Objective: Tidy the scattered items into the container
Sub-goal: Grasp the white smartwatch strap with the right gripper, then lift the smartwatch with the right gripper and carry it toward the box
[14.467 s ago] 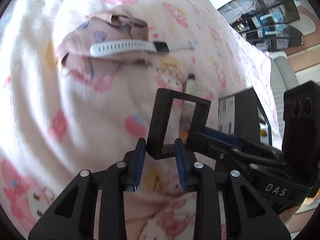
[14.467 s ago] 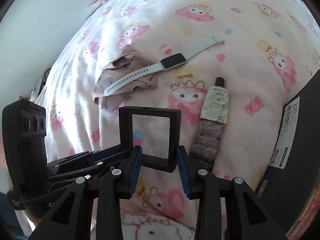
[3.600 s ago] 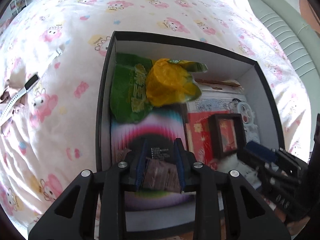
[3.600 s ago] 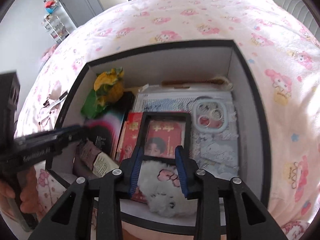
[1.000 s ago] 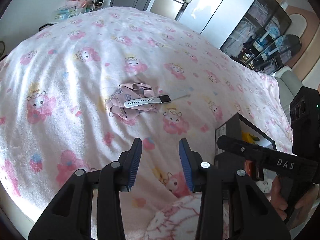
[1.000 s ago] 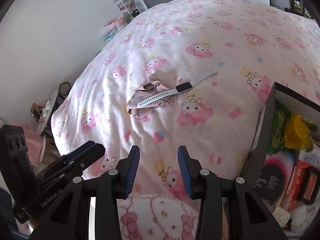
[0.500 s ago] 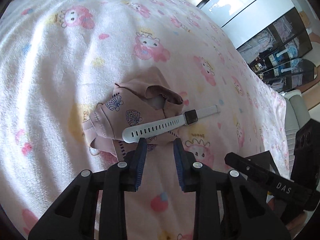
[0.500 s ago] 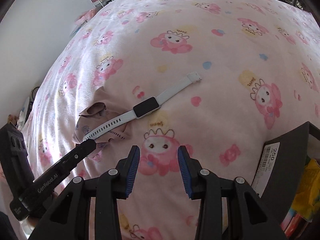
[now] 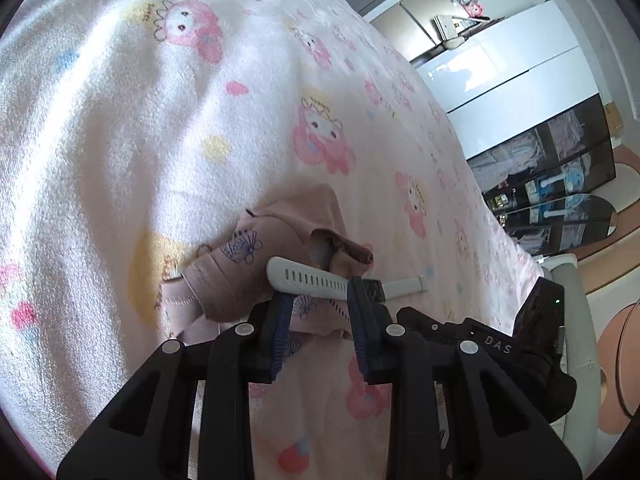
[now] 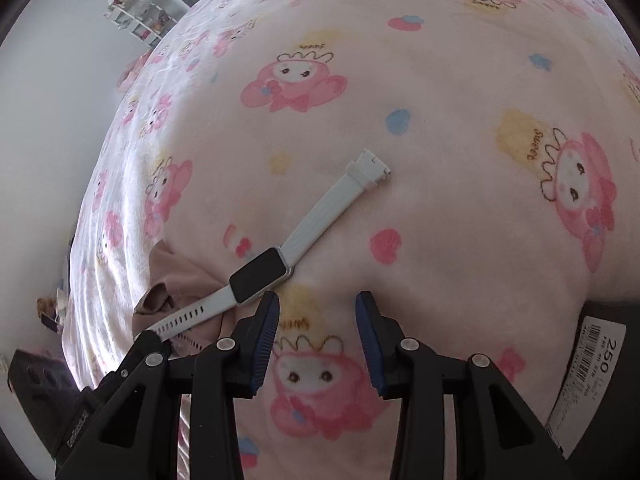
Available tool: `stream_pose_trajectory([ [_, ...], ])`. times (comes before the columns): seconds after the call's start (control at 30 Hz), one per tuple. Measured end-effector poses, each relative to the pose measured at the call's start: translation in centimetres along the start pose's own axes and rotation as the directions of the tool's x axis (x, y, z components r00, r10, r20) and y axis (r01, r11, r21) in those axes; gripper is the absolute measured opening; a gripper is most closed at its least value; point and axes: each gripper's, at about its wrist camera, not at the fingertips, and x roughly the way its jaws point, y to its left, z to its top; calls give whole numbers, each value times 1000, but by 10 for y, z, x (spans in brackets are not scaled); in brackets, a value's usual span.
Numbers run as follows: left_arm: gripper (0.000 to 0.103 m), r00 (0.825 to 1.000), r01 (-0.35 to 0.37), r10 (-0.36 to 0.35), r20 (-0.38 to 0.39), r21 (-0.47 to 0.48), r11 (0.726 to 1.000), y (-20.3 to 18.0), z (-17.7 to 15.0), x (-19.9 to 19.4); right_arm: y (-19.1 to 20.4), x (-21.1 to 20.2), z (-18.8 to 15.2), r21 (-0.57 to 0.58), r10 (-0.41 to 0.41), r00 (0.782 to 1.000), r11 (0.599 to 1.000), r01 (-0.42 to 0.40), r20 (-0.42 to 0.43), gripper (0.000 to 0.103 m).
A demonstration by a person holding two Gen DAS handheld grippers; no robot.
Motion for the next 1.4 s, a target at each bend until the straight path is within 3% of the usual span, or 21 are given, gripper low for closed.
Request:
stream_pose_trajectory([
  [0.13, 26, 999, 38, -37, 16, -85, 996, 12, 10, 2, -7, 13, 10, 59, 11, 1000, 998, -10, -8, 40],
  [0.17, 23, 1000, 13, -11, 18, -77, 997, 11, 11, 4, -9, 14, 12, 81, 17, 1000, 997, -16, -7, 40],
  [0.2, 4, 1000, -26, 27, 15, -61, 998, 9, 13, 6, -11, 15, 13, 105, 20, 1000, 994, -20, -4, 41],
  [0.27, 2, 998, -70, 70, 3, -39, 997, 9, 14, 7, -14, 15, 18, 144, 34, 999, 989, -34, 5, 41],
  [0.37, 1, 999, -50, 50, -14, -10, 999, 4, 10, 1, -16, 16, 24, 170, 39, 999, 985, -37, -8, 41],
  [0.5, 1, 999, -49, 49, -9, 34, 998, 2, -2, -22, -11, 8, 20, 146, 28, 1000, 989, -27, -2, 41],
  [0.63, 1, 1000, -17, 17, -11, 21, 1000, 18, -12, -60, -1, -6, 1, 101, 47, 998, 994, -43, -34, 42],
  [0.83, 1, 999, -55, 54, -6, -39, 998, 68, -20, -100, 32, -25, -54, -97, 106, 987, 988, -117, -120, 44],
  [0.97, 15, 994, -44, 25, -110, -178, 983, 101, -29, -77, 47, 5, -47, -96, 75, 984, 991, -91, -160, 44],
  [1.1, 31, 996, -40, 26, -87, -166, 985, 91, -43, -78, 63, 12, -51, -153, 54, 984, 985, -80, -168, 44],
  [1.27, 33, 995, -37, 24, -96, -138, 990, 83, -55, -72, 55, 53, -43, -73, 44, 969, 995, -64, -243, 49],
  [1.33, 30, 995, -24, 10, -97, -145, 989, 85, -56, -67, 52, 57, -37, -38, 74, 969, 996, -85, -238, 49],
  [1.37, 11, 995, -24, 8, -101, -153, 988, 86, -54, -63, 51, 56, -35, -25, 87, 970, 995, -95, -227, 47],
  [1.4, 1, 994, -17, 0, -107, -161, 987, 88, -50, -61, 50, 53, -34, -9, 107, 972, 994, -112, -211, 32],
])
